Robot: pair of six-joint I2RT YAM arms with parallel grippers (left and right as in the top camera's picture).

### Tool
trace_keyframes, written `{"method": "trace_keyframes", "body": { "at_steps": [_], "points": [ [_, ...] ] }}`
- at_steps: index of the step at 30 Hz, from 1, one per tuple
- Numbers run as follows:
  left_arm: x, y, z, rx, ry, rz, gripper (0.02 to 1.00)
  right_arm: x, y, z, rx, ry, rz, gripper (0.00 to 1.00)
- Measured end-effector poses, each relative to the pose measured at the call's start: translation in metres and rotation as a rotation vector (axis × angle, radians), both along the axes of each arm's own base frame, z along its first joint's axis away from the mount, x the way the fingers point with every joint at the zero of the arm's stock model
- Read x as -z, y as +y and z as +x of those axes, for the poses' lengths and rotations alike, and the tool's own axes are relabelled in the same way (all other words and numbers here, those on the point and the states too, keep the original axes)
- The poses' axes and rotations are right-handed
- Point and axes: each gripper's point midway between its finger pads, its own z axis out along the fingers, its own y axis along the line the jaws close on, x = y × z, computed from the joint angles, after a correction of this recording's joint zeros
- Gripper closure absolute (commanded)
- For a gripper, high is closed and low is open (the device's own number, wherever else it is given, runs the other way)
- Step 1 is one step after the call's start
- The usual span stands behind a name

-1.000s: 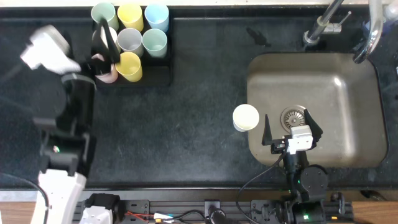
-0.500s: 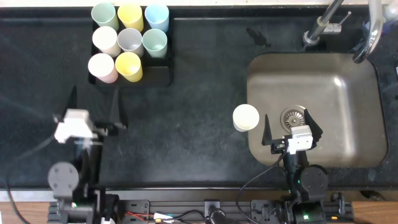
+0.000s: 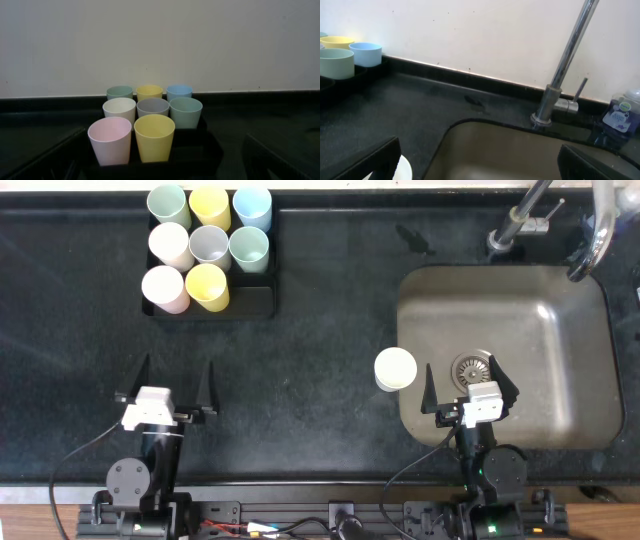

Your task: Store Cups

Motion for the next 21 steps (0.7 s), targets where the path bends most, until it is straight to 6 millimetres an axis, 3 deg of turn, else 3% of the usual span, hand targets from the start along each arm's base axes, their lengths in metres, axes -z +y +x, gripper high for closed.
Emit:
{"method": "trace_keyframes", "body": {
  "at_steps": [10, 21],
  "points": [
    [0.045, 0.0, 0.001, 0.0, 0.184, 0.006, 0.018, 0.0, 0.0, 0.0, 0.0, 0.0, 0.0, 0.005],
    [0.045, 0.0, 0.0, 0.0, 0.184, 0.006, 0.018, 0.0, 0.0, 0.0, 0.0, 0.0, 0.0, 0.005]
  ]
}}
